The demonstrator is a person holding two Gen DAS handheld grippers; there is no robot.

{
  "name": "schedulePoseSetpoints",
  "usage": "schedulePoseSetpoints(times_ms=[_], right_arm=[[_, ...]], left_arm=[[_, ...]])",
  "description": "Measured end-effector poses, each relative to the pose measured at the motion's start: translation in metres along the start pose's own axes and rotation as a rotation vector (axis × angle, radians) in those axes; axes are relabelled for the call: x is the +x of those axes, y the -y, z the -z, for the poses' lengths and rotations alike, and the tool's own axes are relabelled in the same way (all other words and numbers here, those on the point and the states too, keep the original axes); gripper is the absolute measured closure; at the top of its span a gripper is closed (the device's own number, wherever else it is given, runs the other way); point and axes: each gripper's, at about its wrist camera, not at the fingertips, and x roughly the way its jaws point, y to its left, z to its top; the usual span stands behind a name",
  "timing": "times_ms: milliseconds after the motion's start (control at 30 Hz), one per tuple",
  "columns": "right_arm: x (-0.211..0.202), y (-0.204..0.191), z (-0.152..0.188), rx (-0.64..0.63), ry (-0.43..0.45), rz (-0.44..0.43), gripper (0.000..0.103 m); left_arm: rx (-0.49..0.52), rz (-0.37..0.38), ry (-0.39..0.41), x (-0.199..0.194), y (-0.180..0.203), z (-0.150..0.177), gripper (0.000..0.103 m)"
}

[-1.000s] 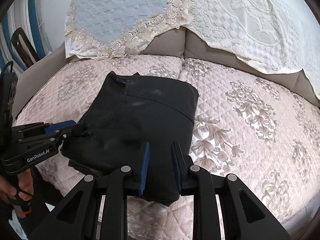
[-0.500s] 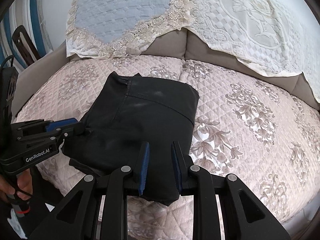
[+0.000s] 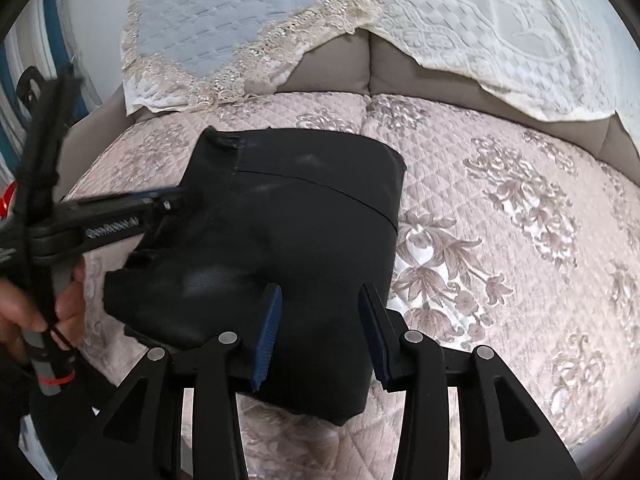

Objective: Fold large clothes

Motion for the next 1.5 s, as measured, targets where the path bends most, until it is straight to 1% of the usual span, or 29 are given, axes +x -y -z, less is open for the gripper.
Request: schedulePoseSetpoints(times_ms=[67,133,267,333,367,400,433,600,633,667,700,833,933,1033,1100,1167,1233,1267,1300,1400,1500], right_arm=[[0.010,0.006,0.002,0.013,-0.024,-0.015,0.054],[0.011,0.011,0.001,0.030,-0.026,-0.037,0.054],[0.005,0.014,-0.003,0.033,-0.006,-0.034,0.054],[0.002,0.018,-0.006,0.052,0.006,-0.065,0.054],[0.001,0.021,-0.008,0.071,0.010,-0.094,0.054],[0.001,0.023,-0.008,0.086,0.012,-0.112,0.054],[0.002,0.026,-0.009,0.104,0.013,-0.127,0.054],[0.005,0.037,-0.014,0.153,0.017,-0.140,0.052],[0.006,0.039,-0.014,0.160,0.017,-0.144,0.050],[0.007,0.040,-0.015,0.166,0.017,-0.149,0.047],[0.007,0.042,-0.015,0.169,0.017,-0.151,0.045],[0.014,0.044,-0.017,0.181,0.005,-0.154,0.045],[0.019,0.046,-0.019,0.187,0.000,-0.156,0.045],[0.022,0.049,-0.022,0.194,0.003,-0.164,0.044],[0.025,0.052,-0.023,0.201,0.004,-0.181,0.044],[0.035,0.059,-0.024,0.224,-0.008,-0.228,0.042],[0.048,0.066,-0.024,0.257,-0.039,-0.266,0.040],[0.053,0.070,-0.023,0.269,-0.048,-0.283,0.040],[0.057,0.072,-0.023,0.280,-0.055,-0.298,0.037],[0.070,0.082,-0.023,0.321,-0.068,-0.358,0.034],[0.083,0.088,-0.023,0.372,-0.087,-0.421,0.034]], left_arm=[[0.002,0.011,-0.003,0.008,-0.001,0.006,0.074],[0.011,0.009,0.012,0.005,-0.001,0.010,0.074],[-0.016,0.013,0.002,-0.008,-0.005,0.007,0.074],[-0.019,0.002,0.011,-0.014,-0.007,0.006,0.074],[-0.021,-0.002,0.015,-0.017,-0.008,0.006,0.073],[-0.024,-0.007,0.017,-0.019,-0.009,0.006,0.068],[-0.027,-0.011,0.020,-0.021,-0.010,0.006,0.066],[-0.030,-0.025,0.026,-0.025,-0.012,0.008,0.059],[-0.033,-0.023,0.027,-0.025,-0.013,0.008,0.059],[-0.036,-0.018,0.029,-0.026,-0.013,0.008,0.057],[-0.040,-0.013,0.032,-0.027,-0.013,0.007,0.055],[-0.042,0.012,0.050,-0.031,-0.008,0.002,0.046],[-0.034,0.020,0.058,-0.029,-0.005,-0.003,0.044],[-0.031,0.005,0.050,-0.020,-0.007,-0.005,0.043],[-0.040,-0.010,0.034,-0.012,-0.012,-0.003,0.043],[-0.053,-0.023,0.015,-0.003,-0.019,0.000,0.043],[-0.084,-0.006,-0.003,0.005,-0.028,0.005,0.037],[-0.104,0.007,-0.005,0.008,-0.033,0.007,0.030],[-0.127,0.018,-0.010,0.011,-0.039,0.009,0.026],[-0.185,0.076,-0.027,0.020,-0.052,0.013,0.019],[-0.210,0.120,-0.039,0.029,-0.058,0.014,0.016]])
